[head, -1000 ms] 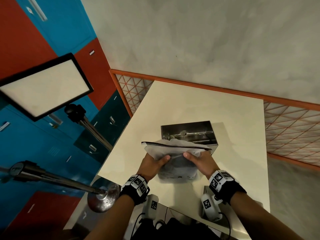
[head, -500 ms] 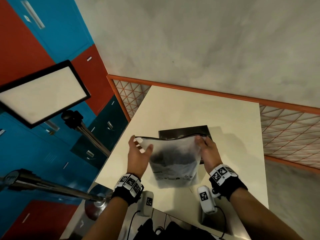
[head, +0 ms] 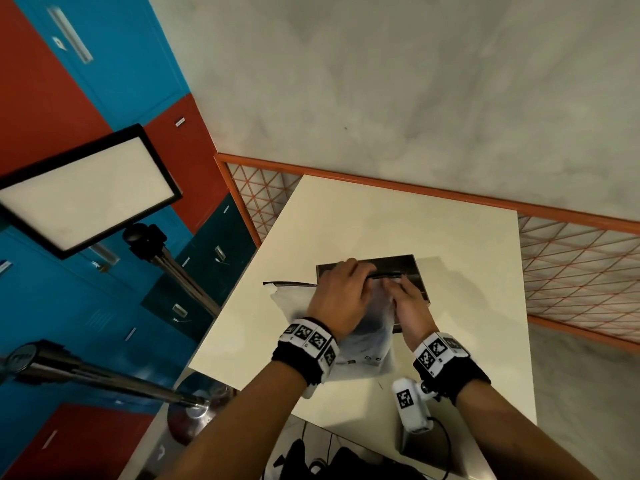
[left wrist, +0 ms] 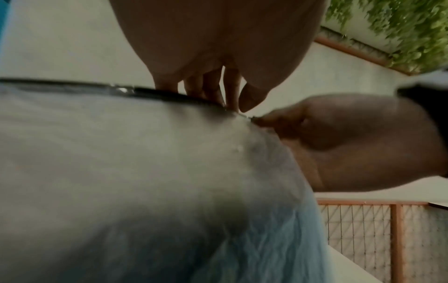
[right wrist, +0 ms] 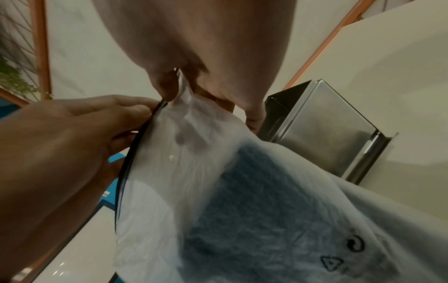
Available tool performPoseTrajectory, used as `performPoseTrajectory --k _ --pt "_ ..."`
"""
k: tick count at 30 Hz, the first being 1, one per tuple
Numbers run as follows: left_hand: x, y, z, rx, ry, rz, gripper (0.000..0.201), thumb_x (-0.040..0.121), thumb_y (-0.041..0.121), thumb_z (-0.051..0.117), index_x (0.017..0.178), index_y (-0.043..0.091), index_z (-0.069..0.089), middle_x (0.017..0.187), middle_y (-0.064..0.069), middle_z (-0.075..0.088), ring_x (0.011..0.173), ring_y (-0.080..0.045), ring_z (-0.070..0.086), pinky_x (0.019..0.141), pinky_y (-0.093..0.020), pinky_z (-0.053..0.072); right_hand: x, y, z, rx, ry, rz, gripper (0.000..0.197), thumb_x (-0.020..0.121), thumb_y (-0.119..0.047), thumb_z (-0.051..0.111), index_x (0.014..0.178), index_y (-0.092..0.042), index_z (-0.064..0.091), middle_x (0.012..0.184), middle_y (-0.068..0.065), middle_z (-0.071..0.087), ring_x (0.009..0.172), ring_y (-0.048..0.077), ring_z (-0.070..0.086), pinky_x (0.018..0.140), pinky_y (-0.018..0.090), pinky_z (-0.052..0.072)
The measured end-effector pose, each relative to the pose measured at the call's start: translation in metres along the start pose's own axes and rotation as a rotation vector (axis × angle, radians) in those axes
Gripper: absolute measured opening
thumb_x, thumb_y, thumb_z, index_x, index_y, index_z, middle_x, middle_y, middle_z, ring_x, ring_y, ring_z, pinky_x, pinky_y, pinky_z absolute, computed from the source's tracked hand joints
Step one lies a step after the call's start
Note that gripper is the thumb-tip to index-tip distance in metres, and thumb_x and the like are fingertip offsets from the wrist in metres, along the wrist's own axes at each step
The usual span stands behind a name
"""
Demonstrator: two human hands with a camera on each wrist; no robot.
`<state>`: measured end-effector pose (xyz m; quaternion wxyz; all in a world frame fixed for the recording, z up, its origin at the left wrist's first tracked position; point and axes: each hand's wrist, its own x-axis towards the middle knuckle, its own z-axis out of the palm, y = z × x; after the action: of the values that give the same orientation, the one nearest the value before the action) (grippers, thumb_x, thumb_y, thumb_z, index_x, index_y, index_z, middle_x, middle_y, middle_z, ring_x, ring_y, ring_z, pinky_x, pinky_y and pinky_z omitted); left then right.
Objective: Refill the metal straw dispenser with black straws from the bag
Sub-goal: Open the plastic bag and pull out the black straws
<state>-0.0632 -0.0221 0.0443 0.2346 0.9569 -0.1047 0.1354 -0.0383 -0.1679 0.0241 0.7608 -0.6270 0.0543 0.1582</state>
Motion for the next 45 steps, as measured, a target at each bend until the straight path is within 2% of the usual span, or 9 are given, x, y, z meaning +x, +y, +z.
performPoseTrajectory --k 5,8,16,21,27,31,35,42,45 --pt "0.006 0.003 0.013 0.036 0.02 -0.034 0.016 0.095 0.015 0.054 0.106 0.012 0.066 0.1 -0.006 0.065 0.083 -0.027 0.062 0.067 -0.042 0.053 0.0 0.005 -0.007 -0.055 0.116 -0.055 0.024 0.094 -0.032 0.051 0.088 -0.01 0.06 0.084 0.002 0.058 0.083 0.018 0.052 0.081 0.04 0.04" --pt "0.007 0.006 0.014 0.039 0.021 -0.018 0.017 0.096 0.021 0.051 0.104 0.013 0.064 0.098 -0.005 0.065 0.082 -0.025 0.062 0.067 -0.041 0.053 0.0 0.006 -0.007 -0.162 0.105 -0.144 0.03 0.099 -0.029 0.045 0.082 -0.005 0.052 0.075 0.006 0.05 0.072 0.019 0.044 0.07 0.038 0.036" --pt "0.012 0.011 0.019 0.039 -0.053 0.031 0.025 0.106 0.035 0.041 0.115 0.02 0.058 0.103 -0.002 0.068 0.089 -0.024 0.064 0.071 -0.043 0.053 0.003 0.009 -0.008 -0.146 0.101 -0.172 0.024 0.1 -0.021 0.048 0.084 -0.011 0.063 0.081 0.007 0.062 0.078 0.02 0.054 0.076 0.04 0.041" --pt "0.011 0.013 0.017 0.007 -0.074 0.043 0.02 0.105 0.03 0.045 0.118 0.021 0.057 0.107 0.0 0.071 0.088 -0.024 0.064 0.072 -0.041 0.052 -0.002 0.004 -0.008 -0.217 0.127 -0.194 0.027 0.101 -0.015 0.045 0.08 -0.012 0.062 0.073 -0.001 0.061 0.071 0.012 0.053 0.071 0.031 0.043" --pt "0.011 0.015 0.016 -0.013 -0.111 -0.004 0.012 0.102 0.026 0.045 0.106 0.021 0.055 0.097 0.001 0.07 0.081 -0.024 0.061 0.07 -0.043 0.051 -0.002 0.011 -0.005 -0.412 0.216 -0.271 0.029 0.1 -0.014 0.044 0.075 -0.006 0.058 0.069 0.004 0.058 0.063 0.009 0.049 0.064 0.03 0.041" --pt "0.009 0.019 0.015 0.037 -0.117 0.001 0.034 0.097 0.039 0.028 0.103 0.019 0.055 0.091 -0.001 0.07 0.075 -0.026 0.061 0.065 -0.041 0.051 0.001 0.014 -0.003 -0.493 0.289 -0.304 0.031 0.099 -0.013 0.045 0.07 -0.006 0.055 0.065 0.006 0.057 0.061 0.016 0.049 0.062 0.034 0.042" --pt "0.007 0.018 0.014 0.088 -0.132 0.007 0.046 0.091 0.046 0.018 0.102 0.018 0.054 0.089 -0.001 0.069 0.073 -0.025 0.059 0.063 -0.038 0.048 0.001 0.015 -0.001 -0.554 0.34 -0.325 0.03 0.097 -0.009 0.045 0.069 -0.004 0.055 0.063 0.006 0.057 0.059 0.016 0.049 0.056 0.024 0.037" --pt "0.001 0.011 0.017 0.153 -0.098 -0.006 0.019 0.101 0.032 0.037 0.102 0.021 0.053 0.089 0.003 0.07 0.073 -0.023 0.058 0.061 -0.033 0.038 0.001 0.014 0.0 -0.591 0.391 -0.332 0.03 0.095 -0.008 0.046 0.066 -0.004 0.054 0.059 0.003 0.054 0.054 0.012 0.047 0.049 0.016 0.033" --pt "-0.002 0.004 0.019 0.17 -0.109 -0.016 0.012 0.102 0.027 0.043 0.106 0.023 0.053 0.094 0.004 0.07 0.076 -0.022 0.057 0.065 -0.035 0.042 0.0 0.012 -0.001 -0.587 0.407 -0.328 0.03 0.094 -0.007 0.046 0.065 -0.005 0.051 0.057 0.001 0.052 0.052 0.013 0.045 0.049 0.015 0.033"
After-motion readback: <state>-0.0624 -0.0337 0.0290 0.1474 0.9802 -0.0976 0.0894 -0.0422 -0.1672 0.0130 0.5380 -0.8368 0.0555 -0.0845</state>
